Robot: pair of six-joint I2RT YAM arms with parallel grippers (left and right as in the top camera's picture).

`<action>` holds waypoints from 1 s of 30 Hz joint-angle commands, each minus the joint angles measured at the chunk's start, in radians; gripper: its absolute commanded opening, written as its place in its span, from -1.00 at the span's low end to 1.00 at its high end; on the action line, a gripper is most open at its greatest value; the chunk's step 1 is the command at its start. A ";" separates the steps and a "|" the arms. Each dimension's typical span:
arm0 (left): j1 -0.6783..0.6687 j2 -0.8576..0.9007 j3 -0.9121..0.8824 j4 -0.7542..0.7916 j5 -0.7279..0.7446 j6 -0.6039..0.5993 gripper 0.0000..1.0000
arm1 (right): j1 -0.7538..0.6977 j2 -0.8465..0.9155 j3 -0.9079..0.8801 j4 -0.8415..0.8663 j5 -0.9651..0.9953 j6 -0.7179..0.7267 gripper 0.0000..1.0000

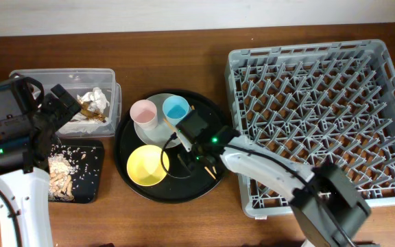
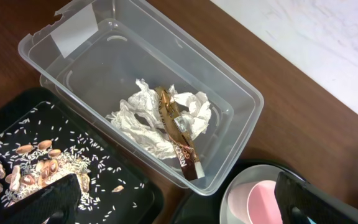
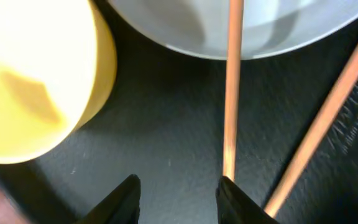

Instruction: Sort waste into correct bins and load items into the dishwasher rack

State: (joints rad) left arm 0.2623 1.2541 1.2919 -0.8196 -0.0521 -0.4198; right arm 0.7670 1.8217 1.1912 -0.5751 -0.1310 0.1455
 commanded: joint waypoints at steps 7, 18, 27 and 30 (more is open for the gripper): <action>0.005 -0.005 0.010 0.002 0.010 -0.003 0.98 | 0.005 0.061 0.002 0.075 0.136 -0.011 -0.14; 0.005 -0.005 0.010 0.002 0.010 -0.003 0.98 | 0.006 0.109 0.002 0.117 0.111 -0.041 -0.18; 0.005 -0.005 0.010 0.002 0.010 -0.003 0.98 | 0.005 0.101 0.010 0.102 0.108 -0.041 -0.84; 0.005 -0.005 0.010 0.002 0.010 -0.003 0.99 | 0.004 0.060 0.067 0.026 0.109 -0.041 -0.92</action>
State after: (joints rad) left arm 0.2623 1.2541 1.2919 -0.8196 -0.0521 -0.4202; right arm 0.7670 1.9236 1.2072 -0.4980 -0.0196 0.1047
